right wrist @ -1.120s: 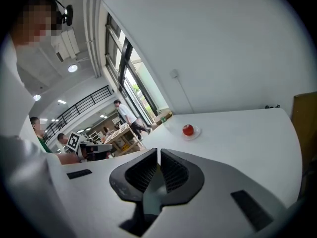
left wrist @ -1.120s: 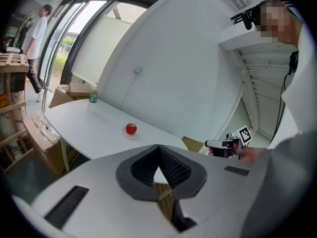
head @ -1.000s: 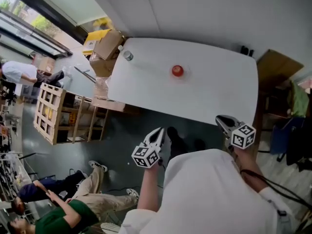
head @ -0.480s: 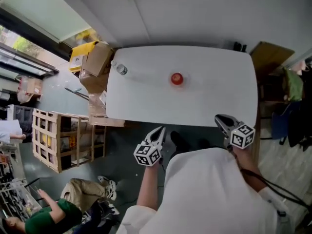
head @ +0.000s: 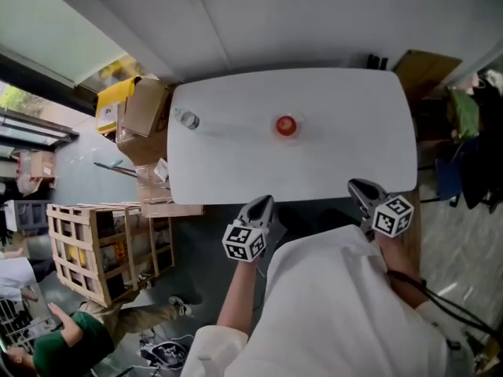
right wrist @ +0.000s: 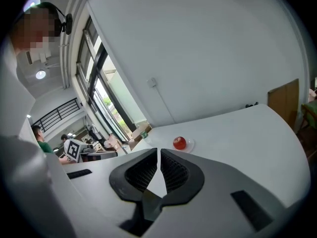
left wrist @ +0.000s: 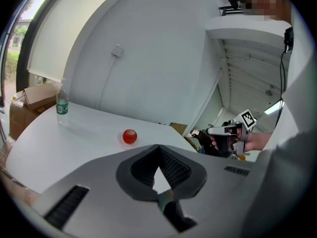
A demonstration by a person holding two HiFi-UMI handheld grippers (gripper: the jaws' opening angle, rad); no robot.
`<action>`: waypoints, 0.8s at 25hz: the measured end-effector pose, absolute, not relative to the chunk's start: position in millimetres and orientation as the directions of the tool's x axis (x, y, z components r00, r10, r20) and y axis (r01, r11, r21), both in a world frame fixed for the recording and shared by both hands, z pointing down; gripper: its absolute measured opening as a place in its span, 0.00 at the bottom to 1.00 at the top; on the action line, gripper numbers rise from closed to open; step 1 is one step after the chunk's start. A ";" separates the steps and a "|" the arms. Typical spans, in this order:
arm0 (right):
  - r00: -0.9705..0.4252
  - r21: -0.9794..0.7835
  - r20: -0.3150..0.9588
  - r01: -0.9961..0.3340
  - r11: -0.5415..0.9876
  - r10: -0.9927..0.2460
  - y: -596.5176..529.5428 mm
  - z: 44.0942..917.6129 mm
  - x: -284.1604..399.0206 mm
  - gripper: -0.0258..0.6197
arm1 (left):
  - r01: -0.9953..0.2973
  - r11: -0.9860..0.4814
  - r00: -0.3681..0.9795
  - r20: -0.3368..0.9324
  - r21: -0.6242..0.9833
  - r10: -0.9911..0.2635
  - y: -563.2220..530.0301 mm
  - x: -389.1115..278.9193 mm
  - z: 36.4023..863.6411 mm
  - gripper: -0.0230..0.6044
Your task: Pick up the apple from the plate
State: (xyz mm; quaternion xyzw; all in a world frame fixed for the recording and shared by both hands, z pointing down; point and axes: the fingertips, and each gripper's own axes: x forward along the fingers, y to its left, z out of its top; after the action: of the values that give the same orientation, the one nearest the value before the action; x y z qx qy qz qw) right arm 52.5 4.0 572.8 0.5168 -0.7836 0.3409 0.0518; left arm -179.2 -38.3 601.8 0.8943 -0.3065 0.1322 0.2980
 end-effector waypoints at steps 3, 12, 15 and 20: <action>-0.448 -0.483 0.452 -0.850 0.211 -0.771 10.2 575.0 51.3 0.11 | -0.611 -0.649 0.790 0.408 0.454 -0.458 -45.5 -172.9 600.8 0.04; -0.452 -0.502 0.469 -0.843 0.192 -0.759 -2.7 584.2 65.2 0.11 | -0.611 -0.660 0.786 0.437 0.437 -0.438 -75.4 -138.9 610.4 0.04; -0.477 -0.513 0.471 -0.832 0.209 -0.742 -15.5 587.6 66.4 0.11 | -0.629 -0.652 0.770 0.451 0.423 -0.451 -93.0 -127.2 613.7 0.04; -0.521 -0.529 0.472 -0.813 0.244 -0.711 -36.6 591.7 70.2 0.11 | -0.651 -0.649 0.750 0.465 0.393 -0.470 -129.5 -110.0 620.2 0.09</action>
State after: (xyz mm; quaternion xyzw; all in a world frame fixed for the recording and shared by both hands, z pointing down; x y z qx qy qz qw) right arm 70.2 -36.6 591.7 0.4846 -0.7859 0.3781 0.0674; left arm -110.0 -129.5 620.2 0.8934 -0.3137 0.1631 0.2772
